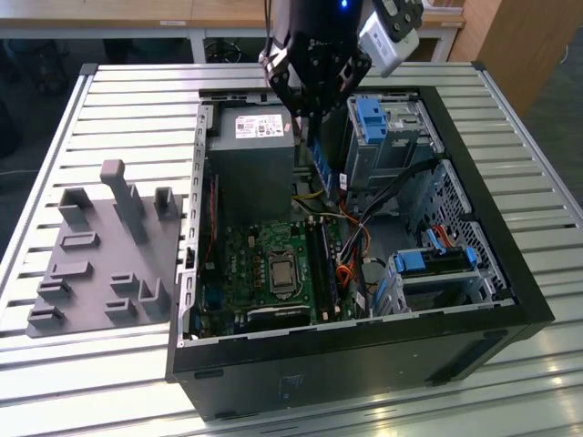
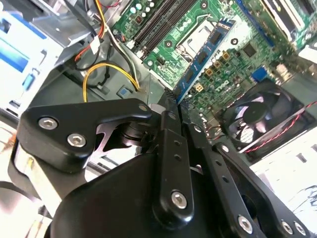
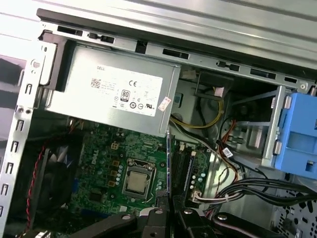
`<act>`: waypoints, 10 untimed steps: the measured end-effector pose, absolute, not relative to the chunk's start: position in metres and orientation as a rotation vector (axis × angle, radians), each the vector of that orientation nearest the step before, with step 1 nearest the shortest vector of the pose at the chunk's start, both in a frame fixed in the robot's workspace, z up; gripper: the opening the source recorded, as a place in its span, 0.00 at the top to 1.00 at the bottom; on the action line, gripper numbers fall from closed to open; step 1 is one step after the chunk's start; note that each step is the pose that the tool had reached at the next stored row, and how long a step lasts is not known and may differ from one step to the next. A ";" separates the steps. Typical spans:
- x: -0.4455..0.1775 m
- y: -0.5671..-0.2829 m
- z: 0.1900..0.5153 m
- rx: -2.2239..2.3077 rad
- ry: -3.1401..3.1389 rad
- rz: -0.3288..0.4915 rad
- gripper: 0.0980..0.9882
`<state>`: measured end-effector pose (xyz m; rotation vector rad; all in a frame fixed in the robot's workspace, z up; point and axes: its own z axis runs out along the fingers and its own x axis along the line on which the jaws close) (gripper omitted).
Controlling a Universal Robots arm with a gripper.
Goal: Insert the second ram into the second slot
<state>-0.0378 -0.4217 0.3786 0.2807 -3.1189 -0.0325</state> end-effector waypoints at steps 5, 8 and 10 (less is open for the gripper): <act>-0.038 -0.422 0.378 0.147 -3.129 -0.031 0.96; -0.038 -0.422 0.378 0.071 -3.132 -0.031 0.96; -0.038 -0.422 0.378 0.020 -3.133 -0.031 0.96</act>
